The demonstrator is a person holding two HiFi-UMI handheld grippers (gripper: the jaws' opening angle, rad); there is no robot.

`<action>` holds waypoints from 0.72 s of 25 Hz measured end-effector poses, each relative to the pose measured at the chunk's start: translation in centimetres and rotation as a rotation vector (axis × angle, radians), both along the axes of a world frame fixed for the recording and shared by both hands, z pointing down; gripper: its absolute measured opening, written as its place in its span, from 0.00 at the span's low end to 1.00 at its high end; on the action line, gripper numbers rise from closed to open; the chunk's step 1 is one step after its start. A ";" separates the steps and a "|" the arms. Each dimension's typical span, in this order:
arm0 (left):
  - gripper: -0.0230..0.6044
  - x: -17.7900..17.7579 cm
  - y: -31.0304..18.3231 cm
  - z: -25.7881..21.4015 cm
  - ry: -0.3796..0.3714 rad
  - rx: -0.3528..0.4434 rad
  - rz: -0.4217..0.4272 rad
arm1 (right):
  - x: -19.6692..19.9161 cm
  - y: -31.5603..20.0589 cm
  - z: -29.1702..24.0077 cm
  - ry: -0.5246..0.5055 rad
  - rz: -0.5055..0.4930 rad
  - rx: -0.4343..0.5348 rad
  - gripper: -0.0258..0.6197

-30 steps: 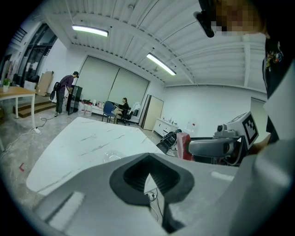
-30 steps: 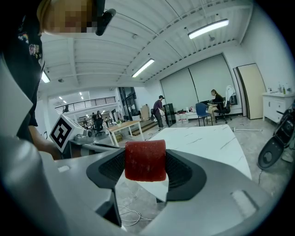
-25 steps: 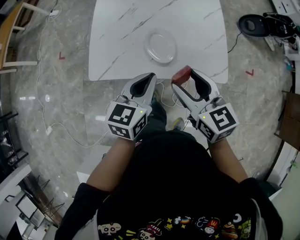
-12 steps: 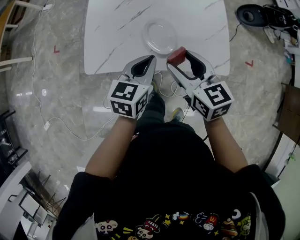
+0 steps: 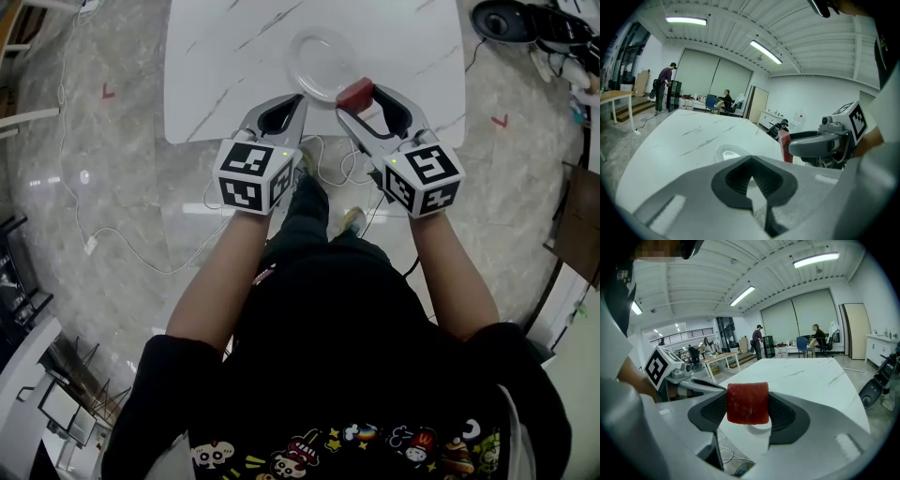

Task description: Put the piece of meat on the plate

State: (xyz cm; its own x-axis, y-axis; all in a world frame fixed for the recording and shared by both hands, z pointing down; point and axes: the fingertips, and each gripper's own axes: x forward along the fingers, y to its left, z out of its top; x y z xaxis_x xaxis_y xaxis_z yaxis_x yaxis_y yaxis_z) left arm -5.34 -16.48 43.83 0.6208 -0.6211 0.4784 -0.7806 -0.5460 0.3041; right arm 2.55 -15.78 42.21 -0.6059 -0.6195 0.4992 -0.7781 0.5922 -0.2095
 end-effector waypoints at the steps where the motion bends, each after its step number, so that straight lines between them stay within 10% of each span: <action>1: 0.04 -0.1 0.0 0.2 -0.002 -0.004 0.000 | 0.0 -0.2 0.3 0.005 -0.001 -0.005 0.49; 18: 0.04 -0.2 -1.7 2.6 0.020 -0.047 0.011 | -0.8 -4.4 7.7 0.115 -0.005 -0.129 0.49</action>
